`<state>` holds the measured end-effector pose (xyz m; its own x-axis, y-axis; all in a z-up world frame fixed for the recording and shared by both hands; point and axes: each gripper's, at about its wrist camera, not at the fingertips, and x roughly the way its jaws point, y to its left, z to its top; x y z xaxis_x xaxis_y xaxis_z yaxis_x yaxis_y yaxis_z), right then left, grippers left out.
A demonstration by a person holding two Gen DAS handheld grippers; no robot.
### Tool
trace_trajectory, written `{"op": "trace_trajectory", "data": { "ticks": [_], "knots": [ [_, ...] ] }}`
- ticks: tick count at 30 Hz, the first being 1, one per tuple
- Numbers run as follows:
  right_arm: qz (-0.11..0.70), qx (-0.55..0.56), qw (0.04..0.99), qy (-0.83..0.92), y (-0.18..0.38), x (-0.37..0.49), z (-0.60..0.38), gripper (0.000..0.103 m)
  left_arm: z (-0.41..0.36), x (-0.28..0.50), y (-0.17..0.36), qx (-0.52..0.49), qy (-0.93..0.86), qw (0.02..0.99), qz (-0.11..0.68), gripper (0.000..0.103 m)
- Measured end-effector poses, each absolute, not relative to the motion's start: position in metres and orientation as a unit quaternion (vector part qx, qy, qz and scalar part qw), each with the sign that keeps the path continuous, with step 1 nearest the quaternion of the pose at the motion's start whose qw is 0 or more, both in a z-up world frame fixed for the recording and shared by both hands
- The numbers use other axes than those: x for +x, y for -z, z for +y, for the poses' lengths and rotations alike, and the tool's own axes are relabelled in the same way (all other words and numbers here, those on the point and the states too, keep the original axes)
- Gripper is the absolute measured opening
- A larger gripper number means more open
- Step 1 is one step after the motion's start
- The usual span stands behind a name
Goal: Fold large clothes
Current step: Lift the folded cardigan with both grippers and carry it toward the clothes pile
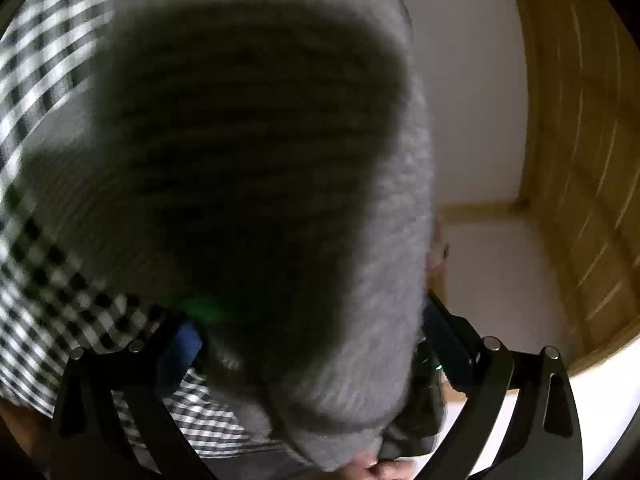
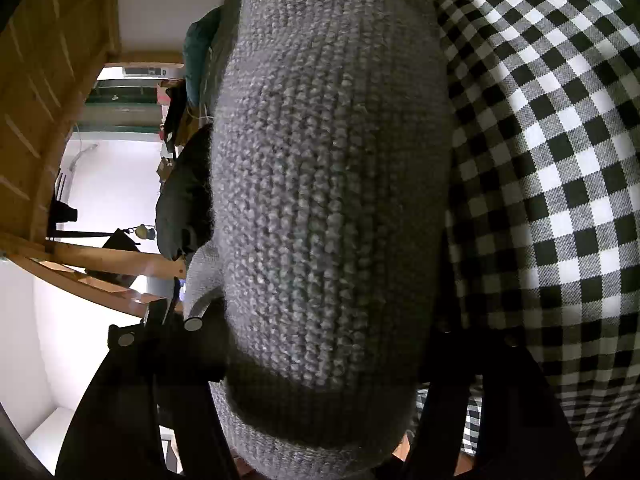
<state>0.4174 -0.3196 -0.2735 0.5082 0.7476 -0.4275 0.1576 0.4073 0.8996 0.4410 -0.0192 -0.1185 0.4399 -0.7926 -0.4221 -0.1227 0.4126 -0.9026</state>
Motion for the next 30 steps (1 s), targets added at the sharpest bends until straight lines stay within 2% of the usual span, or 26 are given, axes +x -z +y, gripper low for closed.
{"op": "trace_trajectory", "data": {
  "ticks": [1, 2, 5, 9, 11, 12, 13, 14, 15, 16, 17, 18, 19, 24, 30],
  "knots": [
    [0.449, 0.506, 0.706, -0.209, 0.274, 0.417, -0.321, 0.063, -0.019, 0.442, 0.120, -0.489, 0.242, 0.694, 0.470, 0.087],
    [0.446, 0.508, 0.706, -0.211, 0.275, 0.416, -0.322, 0.063, -0.018, 0.442, 0.122, -0.484, 0.236, 0.696, 0.474, 0.058],
    [0.436, 0.489, 0.725, -0.214, 0.266, 0.414, -0.319, 0.062, -0.011, 0.440, 0.129, -0.496, 0.256, 0.682, 0.473, 0.044],
    [0.418, 0.478, 0.735, -0.239, 0.244, 0.394, -0.314, 0.059, -0.008, 0.429, 0.111, -0.500, 0.280, 0.675, 0.464, 0.043],
    [0.419, 0.487, 0.731, -0.232, 0.253, 0.376, -0.316, 0.060, -0.010, 0.419, 0.116, -0.495, 0.285, 0.669, 0.476, 0.043],
    [0.423, 0.493, 0.726, -0.224, 0.261, 0.374, -0.318, 0.064, -0.013, 0.418, 0.124, -0.488, 0.283, 0.668, 0.485, 0.043],
    [0.431, 0.513, 0.713, -0.208, 0.281, 0.371, -0.322, 0.073, -0.017, 0.418, 0.132, -0.484, 0.283, 0.667, 0.490, 0.043],
    [0.431, 0.534, 0.699, -0.201, 0.295, 0.371, -0.326, 0.079, -0.022, 0.419, 0.138, -0.481, 0.288, 0.667, 0.491, 0.043],
    [0.423, 0.559, 0.683, -0.206, 0.306, 0.372, -0.328, 0.079, -0.020, 0.418, 0.134, -0.472, 0.290, 0.673, 0.490, 0.043],
    [0.413, 0.567, 0.682, -0.206, 0.306, 0.372, -0.329, 0.070, -0.024, 0.419, 0.126, -0.458, 0.290, 0.684, 0.488, 0.043],
    [0.406, 0.552, 0.700, -0.201, 0.297, 0.372, -0.327, 0.066, -0.033, 0.421, 0.122, -0.454, 0.290, 0.688, 0.487, 0.043],
    [0.398, 0.525, 0.726, -0.198, 0.281, 0.372, -0.323, 0.058, -0.040, 0.422, 0.115, -0.452, 0.289, 0.693, 0.482, 0.042],
    [0.388, 0.515, 0.738, -0.201, 0.271, 0.371, -0.320, 0.055, -0.043, 0.418, 0.109, -0.452, 0.291, 0.697, 0.474, 0.042],
    [0.341, 0.492, 0.764, -0.241, 0.215, 0.383, -0.310, 0.053, -0.042, 0.428, 0.036, -0.424, 0.319, 0.750, 0.395, 0.042],
    [0.276, 0.445, 0.798, -0.299, 0.108, 0.439, -0.283, 0.053, -0.025, 0.462, -0.066, -0.418, 0.335, 0.796, 0.282, 0.042]
  ]
}}
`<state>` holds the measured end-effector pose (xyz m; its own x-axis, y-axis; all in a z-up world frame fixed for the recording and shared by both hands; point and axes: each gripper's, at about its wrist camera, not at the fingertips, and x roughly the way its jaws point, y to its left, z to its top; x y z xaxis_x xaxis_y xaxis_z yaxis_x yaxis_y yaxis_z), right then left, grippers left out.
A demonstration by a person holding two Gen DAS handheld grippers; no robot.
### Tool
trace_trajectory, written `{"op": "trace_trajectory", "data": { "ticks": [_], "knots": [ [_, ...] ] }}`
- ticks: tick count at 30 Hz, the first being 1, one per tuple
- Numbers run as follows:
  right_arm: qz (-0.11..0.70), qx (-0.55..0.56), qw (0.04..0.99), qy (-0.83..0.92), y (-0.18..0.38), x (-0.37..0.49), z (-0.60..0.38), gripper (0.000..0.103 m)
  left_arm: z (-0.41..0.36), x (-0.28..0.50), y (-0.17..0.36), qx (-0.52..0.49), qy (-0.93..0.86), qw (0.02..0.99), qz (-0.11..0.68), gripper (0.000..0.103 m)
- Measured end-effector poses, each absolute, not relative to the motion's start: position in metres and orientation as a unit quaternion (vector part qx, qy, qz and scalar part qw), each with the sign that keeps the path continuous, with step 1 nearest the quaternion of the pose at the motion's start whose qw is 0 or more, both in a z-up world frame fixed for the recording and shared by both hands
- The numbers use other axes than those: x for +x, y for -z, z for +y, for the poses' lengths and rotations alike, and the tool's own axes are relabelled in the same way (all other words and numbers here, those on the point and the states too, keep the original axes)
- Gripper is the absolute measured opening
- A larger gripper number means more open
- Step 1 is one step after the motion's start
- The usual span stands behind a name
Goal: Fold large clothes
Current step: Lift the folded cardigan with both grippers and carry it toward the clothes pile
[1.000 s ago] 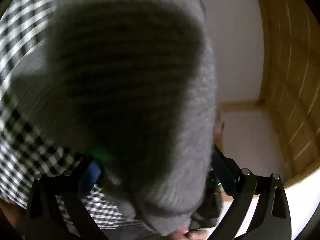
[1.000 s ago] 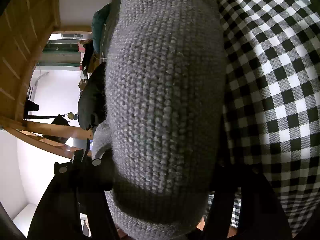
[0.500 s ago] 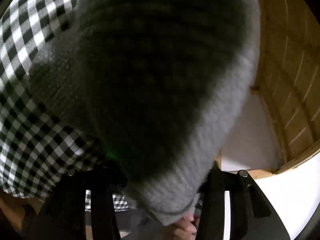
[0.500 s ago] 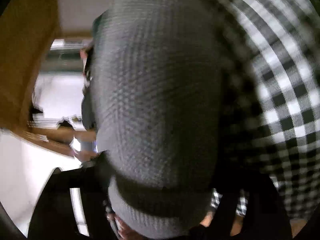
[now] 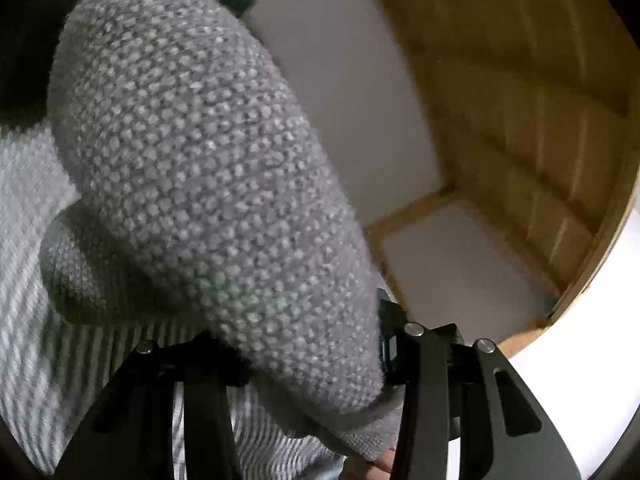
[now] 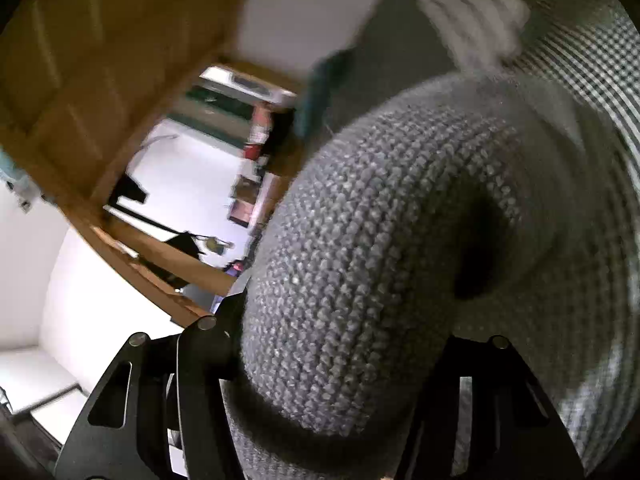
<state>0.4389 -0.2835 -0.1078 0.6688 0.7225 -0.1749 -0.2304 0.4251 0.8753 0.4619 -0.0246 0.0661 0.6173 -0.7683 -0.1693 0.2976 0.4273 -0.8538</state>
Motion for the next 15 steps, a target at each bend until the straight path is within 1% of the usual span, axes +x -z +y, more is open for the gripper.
{"op": "trace_trajectory", "data": {
  "ticks": [1, 3, 4, 5, 6, 7, 8, 9, 10, 12, 14, 15],
  "knots": [
    [0.262, 0.435, 0.801, -0.317, 0.085, 0.449, -0.277, 0.053, -0.020, 0.467, -0.082, -0.414, 0.336, 0.804, 0.265, 0.042],
    [0.241, 0.423, 0.803, -0.345, 0.050, 0.468, -0.259, 0.053, -0.003, 0.479, -0.131, -0.395, 0.337, 0.829, 0.210, 0.042],
    [0.220, 0.413, 0.801, -0.374, 0.019, 0.485, -0.241, 0.053, 0.011, 0.474, -0.163, -0.387, 0.339, 0.839, 0.177, 0.042],
    [0.208, 0.407, 0.799, -0.391, 0.002, 0.494, -0.231, 0.053, 0.026, 0.459, -0.188, -0.381, 0.341, 0.846, 0.150, 0.042],
    [0.190, 0.397, 0.797, -0.414, -0.018, 0.505, -0.217, 0.053, 0.038, 0.462, -0.206, -0.376, 0.344, 0.851, 0.125, 0.042],
    [0.168, 0.386, 0.791, -0.445, -0.041, 0.518, -0.198, 0.053, 0.059, 0.465, -0.236, -0.363, 0.339, 0.864, 0.081, 0.042],
    [0.151, 0.374, 0.785, -0.471, -0.059, 0.530, -0.179, 0.053, 0.077, 0.447, -0.256, -0.355, 0.329, 0.873, 0.060, 0.042],
    [0.132, 0.360, 0.781, -0.494, -0.074, 0.541, -0.161, 0.053, 0.097, 0.449, -0.277, -0.348, 0.312, 0.883, 0.036, 0.042],
    [0.115, 0.350, 0.768, -0.523, -0.087, 0.559, -0.136, 0.053, 0.107, 0.448, -0.286, -0.343, 0.300, 0.890, 0.024, 0.042],
    [0.123, 0.351, 0.737, -0.564, -0.094, 0.599, -0.084, 0.053, 0.139, 0.452, -0.302, -0.327, 0.243, 0.913, -0.001, 0.043],
    [0.164, 0.345, 0.728, -0.569, -0.078, 0.634, -0.042, 0.053, 0.171, 0.470, -0.286, -0.355, 0.174, 0.918, 0.033, 0.048],
    [0.210, 0.351, 0.726, -0.553, -0.055, 0.655, -0.019, 0.054, 0.180, 0.479, -0.273, -0.368, 0.146, 0.916, 0.061, 0.048]
  ]
}}
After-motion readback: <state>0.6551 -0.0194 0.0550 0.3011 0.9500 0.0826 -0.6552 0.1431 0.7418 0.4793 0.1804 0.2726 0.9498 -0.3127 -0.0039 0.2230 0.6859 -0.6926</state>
